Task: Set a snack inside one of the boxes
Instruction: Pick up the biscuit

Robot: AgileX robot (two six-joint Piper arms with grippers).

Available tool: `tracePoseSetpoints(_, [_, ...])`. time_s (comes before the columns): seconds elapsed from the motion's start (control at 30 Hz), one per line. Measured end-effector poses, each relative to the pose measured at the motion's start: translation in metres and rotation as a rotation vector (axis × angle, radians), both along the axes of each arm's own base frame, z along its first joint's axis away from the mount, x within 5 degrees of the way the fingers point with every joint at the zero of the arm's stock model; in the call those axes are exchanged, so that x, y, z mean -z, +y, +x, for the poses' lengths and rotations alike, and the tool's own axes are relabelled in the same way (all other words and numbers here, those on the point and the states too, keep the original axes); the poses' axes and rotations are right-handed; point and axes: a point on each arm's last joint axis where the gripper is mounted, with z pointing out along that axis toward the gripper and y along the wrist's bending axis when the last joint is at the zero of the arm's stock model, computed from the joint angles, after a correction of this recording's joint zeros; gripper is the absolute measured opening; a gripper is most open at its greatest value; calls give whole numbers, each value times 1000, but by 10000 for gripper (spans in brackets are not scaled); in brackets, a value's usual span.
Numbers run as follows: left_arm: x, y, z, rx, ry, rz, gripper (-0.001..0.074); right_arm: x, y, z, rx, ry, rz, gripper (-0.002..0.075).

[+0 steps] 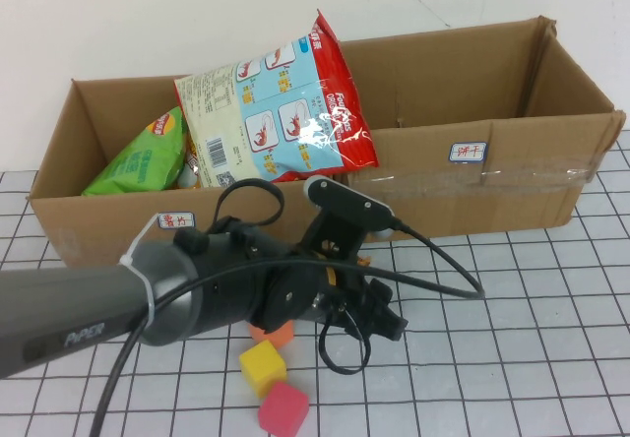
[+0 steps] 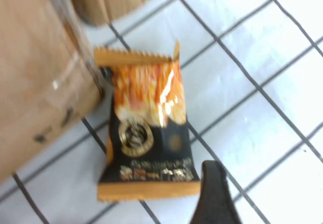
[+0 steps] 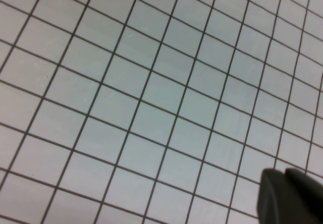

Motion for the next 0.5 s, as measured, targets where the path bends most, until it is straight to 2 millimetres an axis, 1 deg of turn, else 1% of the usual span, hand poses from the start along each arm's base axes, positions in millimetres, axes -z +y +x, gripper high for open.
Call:
tracePoseSetpoints(0.07, [-1, 0, 1, 5, -15, -1, 459, 0, 0, 0, 0, 0, 0, -1])
tracePoseSetpoints(0.2, [0, 5, 7, -32, -15, -20, 583, 0, 0, 0, 0, 0, 0, -1])
tracePoseSetpoints(0.27, [2, 9, 12, -56, -10, -25, 617, 0, 0, 0, 0, 0, 0, -1])
tracePoseSetpoints(0.33, [6, 12, 16, -65, -11, -16, 632, 0, 0, 0, 0, 0, 0, -1])
tracePoseSetpoints(0.5, [13, 11, 21, -44, -49, -8, 642, 0, 0, 0, -1, 1, 2, -1])
